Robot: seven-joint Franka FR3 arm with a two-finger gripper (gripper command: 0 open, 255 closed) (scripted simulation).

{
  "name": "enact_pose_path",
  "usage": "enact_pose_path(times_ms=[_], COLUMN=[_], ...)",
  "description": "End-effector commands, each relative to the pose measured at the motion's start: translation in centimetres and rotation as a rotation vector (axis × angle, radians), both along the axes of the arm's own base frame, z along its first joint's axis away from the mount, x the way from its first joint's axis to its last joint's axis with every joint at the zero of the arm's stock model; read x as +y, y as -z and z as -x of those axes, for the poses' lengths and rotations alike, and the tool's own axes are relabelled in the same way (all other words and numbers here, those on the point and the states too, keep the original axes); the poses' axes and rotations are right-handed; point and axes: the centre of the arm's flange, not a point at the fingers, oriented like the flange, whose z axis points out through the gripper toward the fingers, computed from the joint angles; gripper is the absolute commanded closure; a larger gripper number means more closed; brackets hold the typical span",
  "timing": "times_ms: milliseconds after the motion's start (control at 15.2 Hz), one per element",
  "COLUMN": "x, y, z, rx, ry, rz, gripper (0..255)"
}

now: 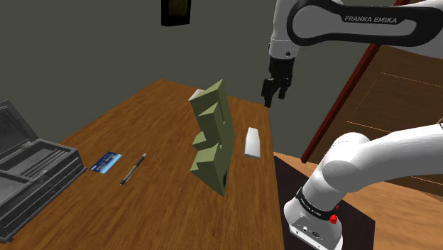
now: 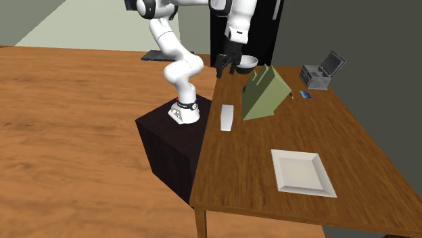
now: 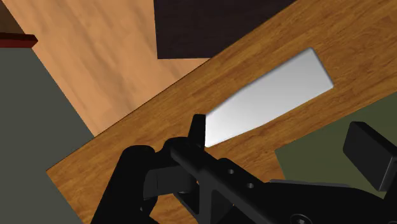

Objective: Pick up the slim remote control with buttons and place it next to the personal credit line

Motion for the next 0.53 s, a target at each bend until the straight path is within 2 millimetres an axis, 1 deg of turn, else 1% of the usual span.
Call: enact_pose_path(times_ms=[0, 462], x=[0.0, -1.7], y=[0.0, 8.9], z=[0.0, -0.6], rx=[0.0, -0.095], ry=[0.0, 0.487], rz=[0.0, -0.025], gripper=[0, 0])
